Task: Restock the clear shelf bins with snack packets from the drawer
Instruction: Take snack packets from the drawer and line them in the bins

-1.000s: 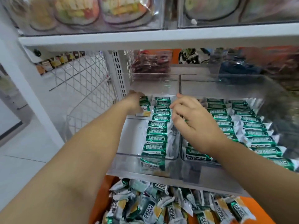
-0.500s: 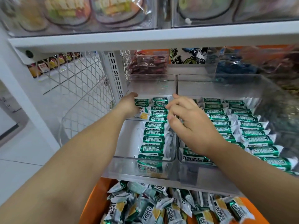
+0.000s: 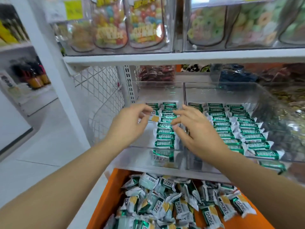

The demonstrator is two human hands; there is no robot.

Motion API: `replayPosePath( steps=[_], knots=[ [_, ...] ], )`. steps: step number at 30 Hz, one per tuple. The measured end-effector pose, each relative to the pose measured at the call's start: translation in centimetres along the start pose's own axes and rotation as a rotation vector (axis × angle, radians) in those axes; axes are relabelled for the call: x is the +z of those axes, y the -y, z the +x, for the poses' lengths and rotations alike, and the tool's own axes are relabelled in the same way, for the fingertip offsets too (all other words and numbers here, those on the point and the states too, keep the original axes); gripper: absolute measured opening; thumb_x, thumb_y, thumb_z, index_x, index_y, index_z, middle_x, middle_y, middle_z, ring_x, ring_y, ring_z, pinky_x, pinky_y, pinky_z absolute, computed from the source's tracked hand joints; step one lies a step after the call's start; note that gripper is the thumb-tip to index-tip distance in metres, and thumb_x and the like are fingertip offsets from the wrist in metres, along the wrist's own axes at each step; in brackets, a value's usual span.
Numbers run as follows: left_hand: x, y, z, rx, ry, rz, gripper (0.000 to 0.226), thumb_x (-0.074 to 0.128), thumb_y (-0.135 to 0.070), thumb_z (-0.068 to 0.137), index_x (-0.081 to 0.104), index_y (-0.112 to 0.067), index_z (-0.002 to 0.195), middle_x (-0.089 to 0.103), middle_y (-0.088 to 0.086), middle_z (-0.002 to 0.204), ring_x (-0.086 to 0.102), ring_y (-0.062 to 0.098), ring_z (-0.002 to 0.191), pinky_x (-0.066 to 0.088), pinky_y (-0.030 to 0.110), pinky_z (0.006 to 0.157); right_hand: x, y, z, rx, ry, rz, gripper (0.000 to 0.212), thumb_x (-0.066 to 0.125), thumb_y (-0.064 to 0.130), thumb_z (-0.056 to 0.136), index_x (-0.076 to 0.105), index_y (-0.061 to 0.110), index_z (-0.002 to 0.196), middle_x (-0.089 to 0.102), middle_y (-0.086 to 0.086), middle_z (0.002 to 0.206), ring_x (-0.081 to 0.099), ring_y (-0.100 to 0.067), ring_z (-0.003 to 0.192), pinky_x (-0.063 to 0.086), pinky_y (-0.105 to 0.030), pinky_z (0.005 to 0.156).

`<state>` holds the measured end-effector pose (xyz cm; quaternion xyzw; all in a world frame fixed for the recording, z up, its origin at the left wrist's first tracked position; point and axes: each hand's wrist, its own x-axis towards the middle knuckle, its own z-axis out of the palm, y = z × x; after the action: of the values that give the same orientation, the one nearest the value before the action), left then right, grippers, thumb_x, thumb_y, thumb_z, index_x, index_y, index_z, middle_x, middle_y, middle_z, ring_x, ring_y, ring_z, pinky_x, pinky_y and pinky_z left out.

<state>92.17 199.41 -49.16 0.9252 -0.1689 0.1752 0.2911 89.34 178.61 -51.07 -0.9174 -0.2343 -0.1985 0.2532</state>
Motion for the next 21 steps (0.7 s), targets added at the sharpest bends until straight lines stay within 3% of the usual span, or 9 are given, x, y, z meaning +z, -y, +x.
replayPosePath(
  steps=[2, 5, 10, 13, 15, 18, 21],
  knots=[
    [-1.4, 0.1, -3.9, 0.095, -0.046, -0.004, 0.023, 0.050, -0.022, 0.091, 0.067, -0.022, 0.106, 0.064, -0.013, 0.095, 0.056, -0.001, 0.083, 0.046, 0.024, 0.079, 0.7, 1.7, -2.0, -0.112, -0.095, -0.044, 0.033, 0.042, 0.037, 0.091, 0.069, 0.018, 0.096, 0.065, 0.002, 0.114, 0.051, -0.021, 0.118, 0.037, -0.043, 0.104],
    [-2.9, 1.9, -9.5, 0.216, -0.026, 0.069, 0.027, 0.043, -0.029, 0.089, 0.066, -0.023, 0.101, 0.058, -0.019, 0.089, 0.052, -0.003, 0.079, 0.039, 0.012, 0.067, 2.4, 3.9, -5.0, -0.295, -0.161, -0.058, 0.017, 0.053, 0.024, 0.089, 0.068, 0.015, 0.089, 0.066, 0.003, 0.094, 0.059, -0.021, 0.091, 0.043, -0.040, 0.081],
    [-2.0, 8.3, -15.7, 0.118, 0.197, 0.091, 0.023, 0.041, -0.035, 0.088, 0.060, -0.035, 0.100, 0.057, -0.025, 0.091, 0.051, -0.007, 0.073, 0.043, 0.017, 0.065, 7.5, 4.8, -9.1, -0.269, 0.051, 0.039, 0.020, 0.051, 0.026, 0.092, 0.069, 0.017, 0.091, 0.065, 0.005, 0.082, 0.052, -0.008, 0.077, 0.044, -0.020, 0.072],
    [0.1, 11.9, -17.4, 0.035, 0.335, 0.139, 0.037, 0.035, -0.043, 0.086, 0.065, -0.032, 0.104, 0.062, -0.016, 0.101, 0.055, 0.000, 0.091, 0.049, 0.026, 0.078, 11.1, 3.9, -10.3, -0.017, 0.413, 0.021, 0.021, 0.049, 0.028, 0.097, 0.065, 0.025, 0.110, 0.065, 0.009, 0.104, 0.054, -0.004, 0.094, 0.049, -0.022, 0.081],
    [1.4, 13.6, -18.0, 0.006, 0.405, 0.156, 0.030, 0.043, -0.037, 0.090, 0.064, -0.030, 0.111, 0.060, -0.012, 0.112, 0.054, 0.007, 0.106, 0.047, 0.030, 0.087, 13.3, 2.7, -10.9, 0.139, 0.627, 0.014, 0.024, 0.047, 0.031, 0.099, 0.059, 0.027, 0.119, 0.060, 0.008, 0.120, 0.057, -0.011, 0.105, 0.048, -0.028, 0.087],
    [2.9, 15.4, -18.5, -0.031, 0.416, 0.127, 0.024, 0.054, -0.021, 0.093, 0.064, -0.029, 0.113, 0.054, -0.013, 0.120, 0.052, 0.010, 0.112, 0.042, 0.025, 0.092, 16.2, 1.7, -11.2, 0.303, 0.773, 0.012, 0.033, 0.049, 0.031, 0.098, 0.053, 0.028, 0.130, 0.057, 0.004, 0.129, 0.060, -0.013, 0.101, 0.048, -0.027, 0.088],
    [4.0, 16.4, -19.0, -0.102, 0.346, 0.028, 0.021, 0.057, -0.019, 0.092, 0.065, -0.029, 0.109, 0.047, -0.018, 0.118, 0.054, 0.005, 0.104, 0.042, 0.022, 0.090, 19.1, 1.2, -11.1, 0.375, 0.889, 0.001, 0.041, 0.052, 0.030, 0.096, 0.046, 0.028, 0.137, 0.051, -0.002, 0.136, 0.058, -0.016, 0.106, 0.045, -0.024, 0.085]
  ],
)
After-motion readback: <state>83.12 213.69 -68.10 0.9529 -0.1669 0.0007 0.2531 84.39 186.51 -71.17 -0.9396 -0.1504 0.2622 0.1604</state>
